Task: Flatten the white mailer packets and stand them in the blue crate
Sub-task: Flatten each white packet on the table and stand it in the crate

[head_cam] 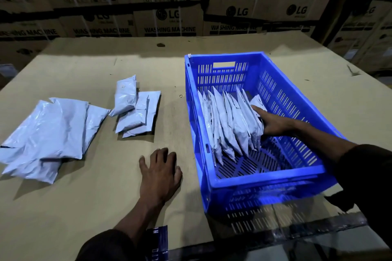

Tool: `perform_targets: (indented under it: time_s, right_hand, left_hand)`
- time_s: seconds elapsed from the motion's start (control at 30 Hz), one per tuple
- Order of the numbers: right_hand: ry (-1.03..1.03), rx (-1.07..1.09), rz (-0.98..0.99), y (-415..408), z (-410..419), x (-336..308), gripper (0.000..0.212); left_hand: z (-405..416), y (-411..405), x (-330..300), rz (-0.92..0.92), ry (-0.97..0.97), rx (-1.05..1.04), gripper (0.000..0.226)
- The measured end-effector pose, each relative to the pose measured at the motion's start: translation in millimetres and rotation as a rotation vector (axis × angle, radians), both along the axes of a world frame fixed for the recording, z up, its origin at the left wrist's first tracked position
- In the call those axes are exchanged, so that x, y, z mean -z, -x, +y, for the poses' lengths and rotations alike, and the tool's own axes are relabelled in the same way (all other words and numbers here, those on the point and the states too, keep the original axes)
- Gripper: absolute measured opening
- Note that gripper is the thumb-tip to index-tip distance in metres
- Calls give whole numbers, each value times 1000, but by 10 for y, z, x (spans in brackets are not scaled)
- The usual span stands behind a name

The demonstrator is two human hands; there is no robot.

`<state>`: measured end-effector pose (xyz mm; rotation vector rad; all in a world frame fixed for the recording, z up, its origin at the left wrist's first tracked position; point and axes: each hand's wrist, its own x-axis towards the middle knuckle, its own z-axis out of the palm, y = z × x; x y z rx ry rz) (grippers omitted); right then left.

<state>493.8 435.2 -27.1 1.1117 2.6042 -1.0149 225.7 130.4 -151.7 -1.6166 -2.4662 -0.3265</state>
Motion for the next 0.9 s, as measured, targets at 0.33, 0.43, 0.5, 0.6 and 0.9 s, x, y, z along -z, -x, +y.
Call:
perform_targets:
  time_s: [0.33,0.43,0.5,0.6,0.9]
  right_hand:
    - [-127,37,-254,84,58,156,119]
    - [-84,-65,-1,102,16,91,126]
    - [-87,-80,141,130,-1,50,132]
    - [-61,-56,226,85,-8,6,109]
    - [-318,-24,-143,56,89,91,102]
  left_hand:
    - [-8,6,5,5,4,-3,37]
    - [1,0,4,20,-11,-1,36]
    - [-7,-3,10,28,-23,-3,36]
    - [-9,-9,13,27,-24,4,37]
    - [-13,-9,0,4,-12,-2,39]
